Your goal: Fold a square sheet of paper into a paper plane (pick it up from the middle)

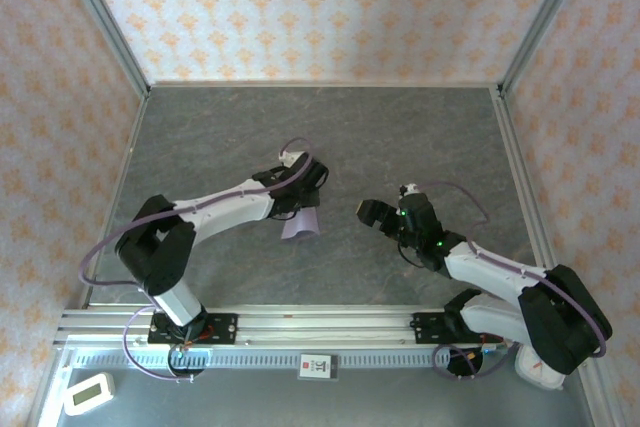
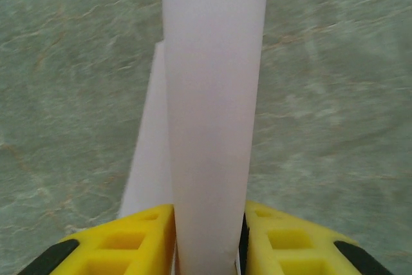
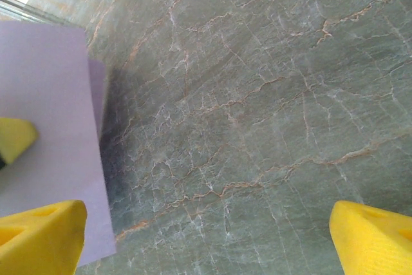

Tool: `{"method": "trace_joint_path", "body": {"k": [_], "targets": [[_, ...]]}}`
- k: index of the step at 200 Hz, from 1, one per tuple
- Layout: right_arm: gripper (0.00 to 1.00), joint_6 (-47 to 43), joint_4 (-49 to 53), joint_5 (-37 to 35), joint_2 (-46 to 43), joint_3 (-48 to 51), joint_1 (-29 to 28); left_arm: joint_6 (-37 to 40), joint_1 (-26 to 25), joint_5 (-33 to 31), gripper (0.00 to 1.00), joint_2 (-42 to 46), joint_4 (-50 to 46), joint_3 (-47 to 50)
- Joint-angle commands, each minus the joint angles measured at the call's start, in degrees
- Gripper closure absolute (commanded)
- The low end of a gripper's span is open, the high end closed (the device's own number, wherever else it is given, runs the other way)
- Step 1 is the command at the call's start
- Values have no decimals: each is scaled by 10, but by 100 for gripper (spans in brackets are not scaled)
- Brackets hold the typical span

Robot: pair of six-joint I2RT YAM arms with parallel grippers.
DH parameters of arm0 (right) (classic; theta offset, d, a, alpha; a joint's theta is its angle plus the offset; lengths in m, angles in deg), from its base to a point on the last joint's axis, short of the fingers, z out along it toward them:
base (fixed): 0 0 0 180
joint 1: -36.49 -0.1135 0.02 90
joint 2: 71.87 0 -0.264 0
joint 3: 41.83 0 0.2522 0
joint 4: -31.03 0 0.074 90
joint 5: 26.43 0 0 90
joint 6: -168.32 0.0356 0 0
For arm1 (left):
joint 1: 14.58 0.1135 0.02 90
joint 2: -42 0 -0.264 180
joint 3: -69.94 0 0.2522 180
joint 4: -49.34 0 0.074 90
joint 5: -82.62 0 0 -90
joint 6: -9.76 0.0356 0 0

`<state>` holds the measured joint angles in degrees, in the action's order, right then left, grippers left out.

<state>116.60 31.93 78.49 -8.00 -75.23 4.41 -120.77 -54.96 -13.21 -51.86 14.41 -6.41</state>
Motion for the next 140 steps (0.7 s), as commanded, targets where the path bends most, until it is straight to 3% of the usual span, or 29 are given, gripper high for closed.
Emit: {"method": "trace_joint_path", "body": {"k": [1, 45, 94, 140], "targets": [[3, -11, 13, -17, -2, -25, 5, 3, 1, 53, 67, 58, 81, 19], [4, -24, 37, -15, -12, -35, 31, -56, 1, 159, 66, 146, 303, 133], [3, -32, 43, 26, -21, -38, 63, -81, 14, 195, 64, 129, 481, 261], [3, -35, 22, 94, -3, -49, 66, -38, 45, 230, 63, 55, 517, 293]]}}
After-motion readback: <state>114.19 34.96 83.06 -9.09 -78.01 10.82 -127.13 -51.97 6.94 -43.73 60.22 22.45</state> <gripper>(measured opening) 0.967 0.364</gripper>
